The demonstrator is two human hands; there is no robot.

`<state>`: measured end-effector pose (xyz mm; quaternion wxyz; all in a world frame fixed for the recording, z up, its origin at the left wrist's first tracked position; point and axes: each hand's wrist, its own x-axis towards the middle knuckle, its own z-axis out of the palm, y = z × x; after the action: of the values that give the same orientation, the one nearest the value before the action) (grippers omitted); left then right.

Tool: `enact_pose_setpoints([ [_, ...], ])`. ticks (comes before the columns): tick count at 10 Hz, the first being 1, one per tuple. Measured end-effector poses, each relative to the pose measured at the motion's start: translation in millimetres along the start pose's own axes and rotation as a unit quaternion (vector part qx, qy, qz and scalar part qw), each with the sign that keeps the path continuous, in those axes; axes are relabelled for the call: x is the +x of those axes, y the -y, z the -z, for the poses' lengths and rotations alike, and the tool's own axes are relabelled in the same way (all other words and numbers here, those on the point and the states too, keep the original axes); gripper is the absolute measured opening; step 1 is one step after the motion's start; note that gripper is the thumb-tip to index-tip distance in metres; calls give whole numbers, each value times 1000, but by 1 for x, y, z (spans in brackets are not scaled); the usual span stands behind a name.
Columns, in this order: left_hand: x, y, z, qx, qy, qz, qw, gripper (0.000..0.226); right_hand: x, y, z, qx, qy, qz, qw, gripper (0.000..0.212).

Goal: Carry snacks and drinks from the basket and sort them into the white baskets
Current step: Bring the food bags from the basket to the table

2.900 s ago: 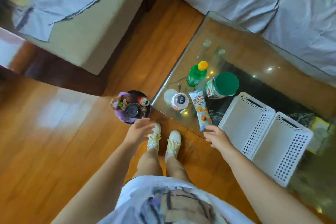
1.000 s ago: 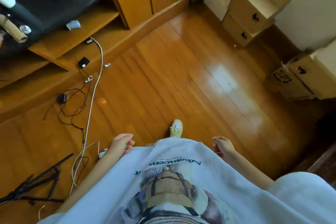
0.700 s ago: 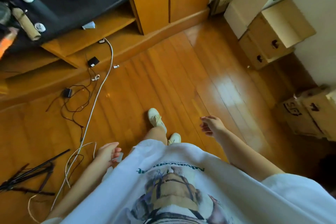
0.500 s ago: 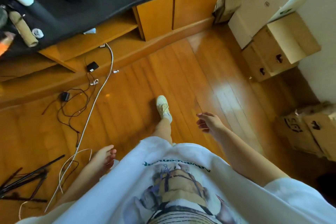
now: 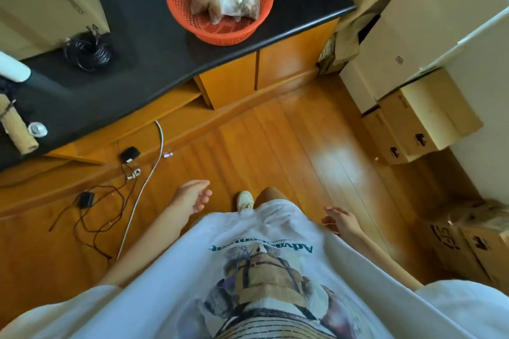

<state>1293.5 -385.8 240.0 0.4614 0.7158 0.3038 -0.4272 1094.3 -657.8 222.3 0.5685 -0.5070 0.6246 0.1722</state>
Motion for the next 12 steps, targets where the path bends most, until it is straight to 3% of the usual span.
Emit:
enact_pose_setpoints([
  [1, 13, -49, -22, 12, 38, -30, 999, 13, 16, 27, 3, 12, -25, -25, 999, 24],
  [2, 28, -87, -33, 10, 47, -48, 998, 16, 35, 63, 1, 3, 0, -39, 999, 33],
  [3, 50, -121, -35, -34, 23, -24, 999, 19, 61, 112, -7, -4, 5, -44, 999, 35],
  [4, 75, -156, -30, -73, -7, 1, 997, 20, 89, 184, -19, -19, 13, -27, 999, 34],
  [6, 105, -215, 1, -96, -98, 41, 990, 22, 105, 324, -66, -26, 28, -12, 999, 10],
  [8, 139, -275, 9, -217, -142, 39, 965, 15, 132, 469, -133, -90, 86, 129, 984, 7],
  [9, 157, -322, 3, -225, -166, -4, 960, 23, 147, 529, -167, -133, 102, 194, 967, 8],
  [10, 182, -375, -1, -161, -160, -78, 971, 28, 171, 575, -197, -184, 69, 255, 947, 18],
  [11, 216, -418, -5, -28, -113, -199, 973, 21, 192, 604, -225, -223, 31, 322, 919, 37],
  [12, 256, -451, -16, 109, -128, -289, 943, 36, 207, 614, -253, -207, 14, 384, 900, 53],
])
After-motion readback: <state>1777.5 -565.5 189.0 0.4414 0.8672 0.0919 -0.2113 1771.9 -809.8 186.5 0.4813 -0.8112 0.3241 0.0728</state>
